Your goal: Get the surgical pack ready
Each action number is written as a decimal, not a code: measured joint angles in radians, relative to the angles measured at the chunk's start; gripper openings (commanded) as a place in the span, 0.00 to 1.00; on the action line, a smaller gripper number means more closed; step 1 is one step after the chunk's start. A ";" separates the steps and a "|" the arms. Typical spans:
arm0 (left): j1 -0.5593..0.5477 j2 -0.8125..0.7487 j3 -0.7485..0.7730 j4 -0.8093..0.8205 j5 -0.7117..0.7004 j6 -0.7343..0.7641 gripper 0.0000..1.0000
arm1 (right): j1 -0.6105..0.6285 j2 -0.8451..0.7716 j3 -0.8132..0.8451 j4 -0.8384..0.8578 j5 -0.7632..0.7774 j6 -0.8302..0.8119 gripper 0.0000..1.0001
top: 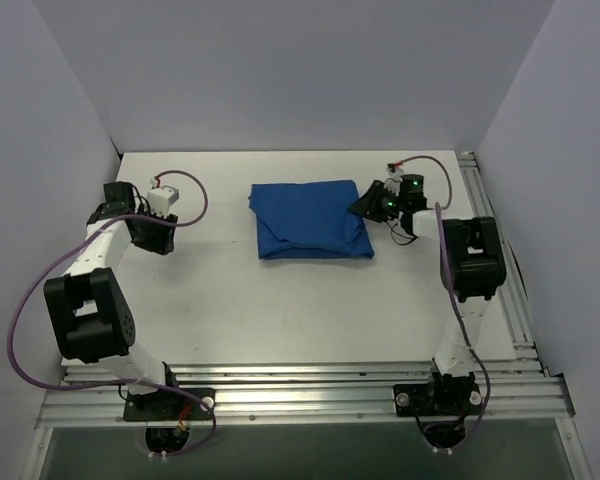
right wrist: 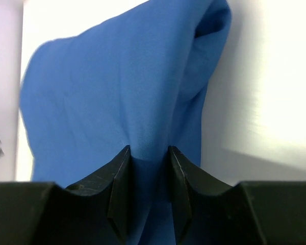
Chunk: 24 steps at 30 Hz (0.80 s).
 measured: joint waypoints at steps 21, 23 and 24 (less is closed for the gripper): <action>0.000 0.000 0.000 0.000 0.015 -0.014 0.61 | -0.227 -0.412 -0.906 0.752 0.810 0.715 0.00; 0.000 0.000 0.000 0.000 0.019 -0.018 0.61 | -0.145 -0.399 -0.889 0.740 0.928 0.746 0.00; 0.000 0.000 0.000 -0.001 0.019 -0.019 0.61 | -0.112 -0.381 -0.866 0.731 0.969 0.761 0.00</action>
